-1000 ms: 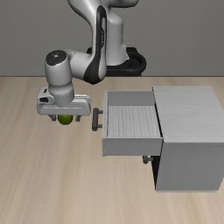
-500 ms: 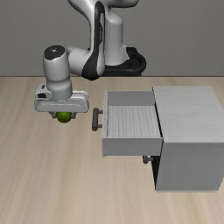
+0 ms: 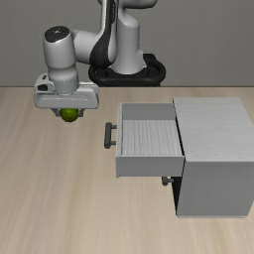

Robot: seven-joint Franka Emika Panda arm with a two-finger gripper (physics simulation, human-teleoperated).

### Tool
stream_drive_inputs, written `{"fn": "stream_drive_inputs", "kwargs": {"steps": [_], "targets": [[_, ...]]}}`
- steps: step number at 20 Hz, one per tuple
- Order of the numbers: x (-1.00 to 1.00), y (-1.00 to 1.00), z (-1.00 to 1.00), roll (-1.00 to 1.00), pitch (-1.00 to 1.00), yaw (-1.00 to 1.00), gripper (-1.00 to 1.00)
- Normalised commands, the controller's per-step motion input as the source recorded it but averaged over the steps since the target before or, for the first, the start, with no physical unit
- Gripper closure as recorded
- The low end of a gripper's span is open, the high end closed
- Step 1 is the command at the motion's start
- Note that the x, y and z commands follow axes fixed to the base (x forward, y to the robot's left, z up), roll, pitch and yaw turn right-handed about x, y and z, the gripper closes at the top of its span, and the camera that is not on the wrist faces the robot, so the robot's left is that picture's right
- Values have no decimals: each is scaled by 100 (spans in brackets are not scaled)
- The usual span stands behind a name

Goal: Pick up the lime and place it in the top layer of the cabinet

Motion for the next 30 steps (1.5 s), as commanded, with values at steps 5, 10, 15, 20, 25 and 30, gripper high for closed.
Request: {"fn": "stream_drive_inputs", "kwargs": {"steps": [5, 10, 15, 20, 25, 30], "targets": [[0, 0, 100, 0, 0, 0, 100], [0, 0, 100, 0, 0, 0, 100], [0, 60, 40, 0, 0, 0, 100], [0, 100, 0, 0, 0, 0, 100], [0, 100, 0, 0, 0, 0, 100], [0, 100, 0, 0, 0, 0, 100]]}}
